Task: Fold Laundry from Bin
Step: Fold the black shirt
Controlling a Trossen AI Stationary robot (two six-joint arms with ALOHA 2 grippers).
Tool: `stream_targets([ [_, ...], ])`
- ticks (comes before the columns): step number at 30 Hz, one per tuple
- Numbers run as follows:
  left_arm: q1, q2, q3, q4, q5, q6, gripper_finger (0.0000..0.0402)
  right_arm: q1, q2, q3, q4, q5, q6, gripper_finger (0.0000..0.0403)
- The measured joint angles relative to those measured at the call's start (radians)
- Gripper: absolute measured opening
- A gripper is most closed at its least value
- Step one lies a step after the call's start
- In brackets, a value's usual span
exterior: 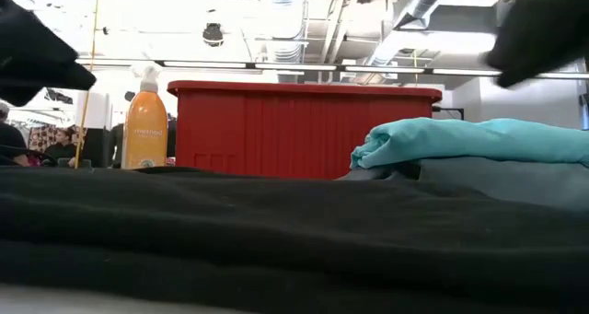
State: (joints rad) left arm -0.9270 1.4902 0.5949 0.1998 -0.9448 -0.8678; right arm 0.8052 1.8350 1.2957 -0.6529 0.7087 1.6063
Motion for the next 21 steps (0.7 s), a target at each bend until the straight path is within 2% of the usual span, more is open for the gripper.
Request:
stream_targets([
  [3,0.027,0.000,0.000,0.007,0.041,0.053,0.0121,0.030,0.004,-0.019,0.006,0.000,0.094,0.0144],
  [7,0.060,0.000,0.000,0.020,0.100,0.108,0.0121,0.059,0.003,-0.062,0.010,0.072,0.259,0.0206],
  [11,0.082,0.001,0.000,0.039,0.137,0.139,0.0121,0.082,0.003,-0.113,0.049,0.085,0.354,0.0249],
  [15,0.093,0.000,0.000,0.036,0.137,0.149,0.0121,0.091,0.003,-0.164,0.164,0.107,0.357,0.0260],
  [21,0.095,0.001,0.000,0.037,0.160,0.147,0.0121,0.080,0.050,-0.173,0.201,0.113,0.388,0.0260],
])
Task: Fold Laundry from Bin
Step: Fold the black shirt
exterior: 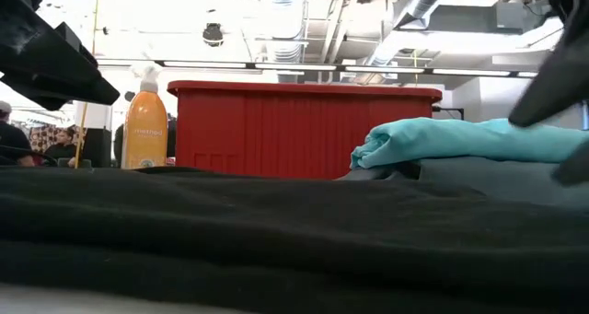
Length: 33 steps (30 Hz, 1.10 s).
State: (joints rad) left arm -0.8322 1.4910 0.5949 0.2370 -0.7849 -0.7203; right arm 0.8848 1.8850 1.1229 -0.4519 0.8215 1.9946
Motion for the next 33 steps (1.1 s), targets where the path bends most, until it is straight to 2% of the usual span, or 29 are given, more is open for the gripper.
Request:
stream_targets([
  [7,0.000,0.000,0.000,-0.001,-0.001,-0.024,0.0121,-0.053,0.089,0.000,0.123,-0.049,-0.033,0.0260],
  [22,0.000,0.000,0.000,-0.038,-0.004,-0.045,0.0121,-0.112,0.126,0.001,0.207,0.009,-0.119,0.0251],
  [25,0.000,0.004,0.000,-0.070,-0.004,-0.080,0.0121,-0.114,0.137,0.001,0.216,0.021,-0.122,0.0216],
  [28,0.000,0.048,0.000,-0.045,-0.004,-0.111,0.0121,-0.110,0.140,0.002,0.213,0.022,-0.133,0.0154],
  [33,0.009,0.195,0.000,0.184,0.039,-0.084,0.0121,-0.097,0.141,0.002,0.204,0.022,-0.145,0.0032],
])
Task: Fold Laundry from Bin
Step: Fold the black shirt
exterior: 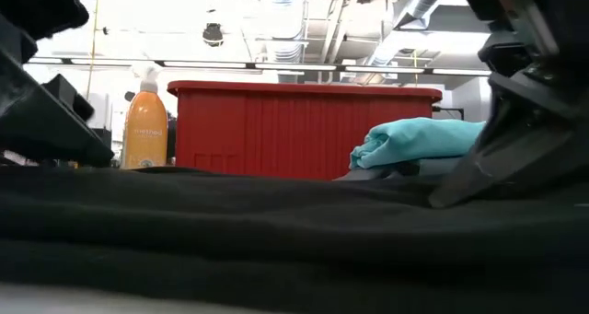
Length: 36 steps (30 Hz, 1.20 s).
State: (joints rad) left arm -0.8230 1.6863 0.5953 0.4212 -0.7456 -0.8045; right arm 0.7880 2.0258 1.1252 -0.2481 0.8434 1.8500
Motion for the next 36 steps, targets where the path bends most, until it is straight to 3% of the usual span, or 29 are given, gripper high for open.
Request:
stream_targets([
  [5,0.046,0.156,0.012,0.219,0.060,0.059,0.0121,0.019,-0.036,-0.002,-0.015,-0.066,-0.007,0.0036],
  [9,0.089,0.222,0.068,0.227,0.066,0.056,0.0121,0.031,-0.098,-0.002,-0.022,-0.130,-0.076,0.0045],
  [17,0.146,0.252,0.224,0.151,0.263,0.240,0.0121,0.045,-0.235,-0.002,-0.037,-0.168,-0.207,0.0030],
  [22,0.136,0.147,0.258,-0.049,0.189,0.291,0.0121,0.041,-0.293,-0.002,-0.031,-0.169,-0.271,0.0034],
  [26,0.151,0.135,0.262,-0.089,0.141,0.321,0.0121,0.024,-0.320,0.012,-0.024,-0.168,-0.350,0.0034],
  [33,0.225,0.214,0.261,-0.048,0.156,0.267,0.0121,-0.032,-0.309,0.117,-0.016,-0.215,-0.566,0.0034],
  [36,0.258,0.232,0.263,0.010,0.242,0.259,0.0121,-0.066,-0.303,0.155,-0.004,-0.216,-0.633,0.0035],
])
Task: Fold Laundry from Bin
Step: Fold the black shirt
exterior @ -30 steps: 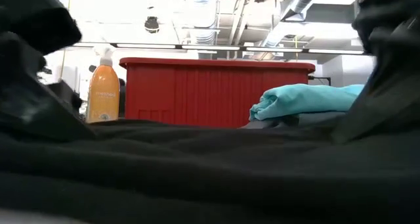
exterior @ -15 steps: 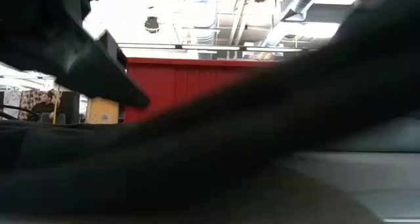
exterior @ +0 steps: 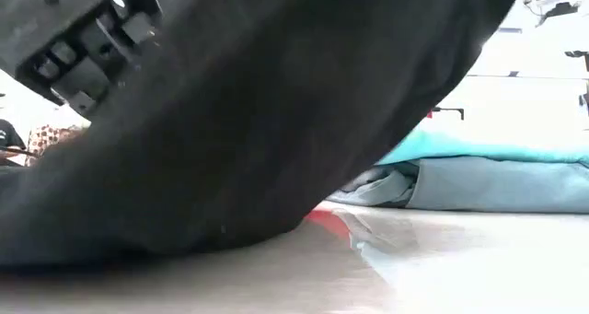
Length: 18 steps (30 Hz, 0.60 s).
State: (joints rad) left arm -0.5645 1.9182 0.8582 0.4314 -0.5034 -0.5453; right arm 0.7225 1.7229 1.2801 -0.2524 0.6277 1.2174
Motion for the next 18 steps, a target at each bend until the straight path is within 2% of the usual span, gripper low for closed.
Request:
stream_targets([
  [2,0.007,0.002,0.000,-0.003,0.035,0.001,0.0121,-0.024,0.000,0.026,-0.001,-0.001,-0.047,0.0035],
  [6,0.002,-0.013,0.000,0.008,0.025,0.019,0.0121,-0.074,0.000,0.049,0.002,-0.007,-0.123,0.0035],
  [13,0.007,-0.001,0.054,-0.032,0.073,0.073,0.0121,-0.161,0.000,0.050,0.014,-0.098,-0.180,0.0035],
  [15,-0.007,-0.026,0.064,-0.134,0.032,0.082,0.0121,-0.175,0.000,0.050,0.031,-0.108,-0.202,0.0035],
  [18,-0.057,-0.127,0.062,-0.337,-0.095,0.045,0.0121,-0.185,0.000,0.050,0.066,-0.112,-0.235,0.0035],
])
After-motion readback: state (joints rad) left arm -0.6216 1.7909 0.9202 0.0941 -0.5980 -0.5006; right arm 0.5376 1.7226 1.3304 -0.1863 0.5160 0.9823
